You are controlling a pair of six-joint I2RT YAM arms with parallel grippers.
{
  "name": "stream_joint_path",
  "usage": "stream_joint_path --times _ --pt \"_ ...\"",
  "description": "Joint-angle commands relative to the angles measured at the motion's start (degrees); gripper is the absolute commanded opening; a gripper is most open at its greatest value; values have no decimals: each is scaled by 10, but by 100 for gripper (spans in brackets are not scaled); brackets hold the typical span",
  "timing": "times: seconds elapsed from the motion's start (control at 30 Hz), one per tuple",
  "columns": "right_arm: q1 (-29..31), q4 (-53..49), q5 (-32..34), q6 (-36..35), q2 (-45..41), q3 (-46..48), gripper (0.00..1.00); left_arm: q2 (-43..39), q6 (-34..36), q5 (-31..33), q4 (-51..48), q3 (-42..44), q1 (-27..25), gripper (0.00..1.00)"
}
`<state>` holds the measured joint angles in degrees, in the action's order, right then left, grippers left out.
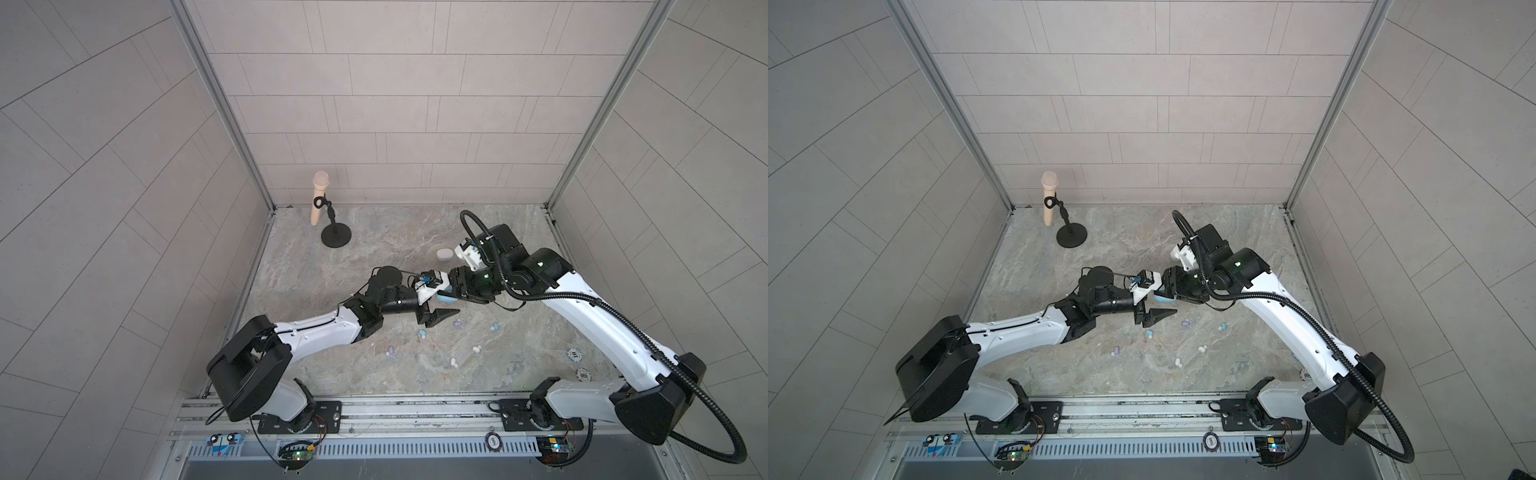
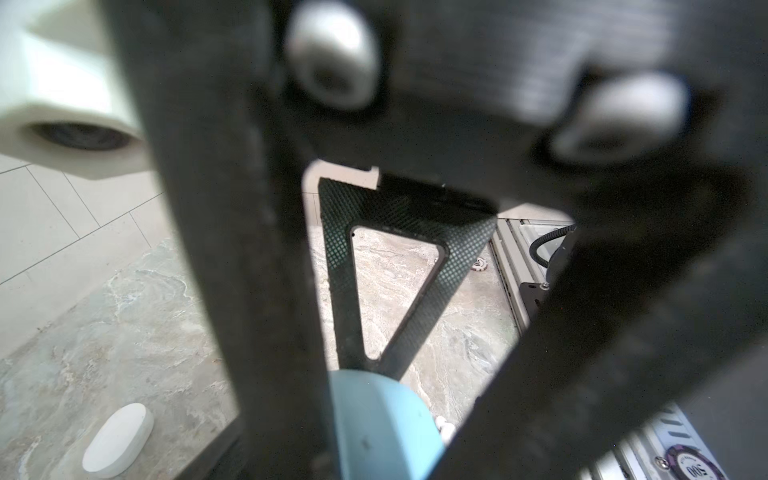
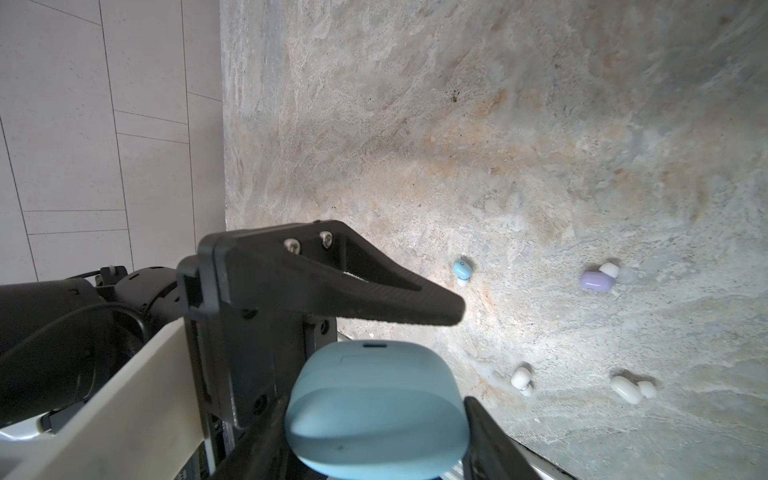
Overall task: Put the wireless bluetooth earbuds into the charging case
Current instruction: 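Lift the light-blue case toward the left gripper while the left arm reaches in, then close the left gripper on the case lid beside the right gripper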
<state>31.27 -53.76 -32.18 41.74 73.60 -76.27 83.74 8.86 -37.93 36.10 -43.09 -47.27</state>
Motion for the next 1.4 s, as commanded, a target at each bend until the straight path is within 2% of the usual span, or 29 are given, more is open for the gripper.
stream_joint_path --times 0.0,0.2,0.5,0.93,1.37 --pt "8 3 9 16 3 -8 48 1 6 -8 7 -21 3 73" --pt "9 4 14 25 0 -9 47 -1 29 -4 -20 -23 3 65" --pt "10 -16 40 41 -8 -22 46 -14 63 23 -58 -22 3 65" --pt "22 -16 42 51 -6 -21 45 -19 33 5 -31 -26 3 61" --pt "29 -11 37 49 -4 -26 44 -16 30 -8 -38 -33 4 50"
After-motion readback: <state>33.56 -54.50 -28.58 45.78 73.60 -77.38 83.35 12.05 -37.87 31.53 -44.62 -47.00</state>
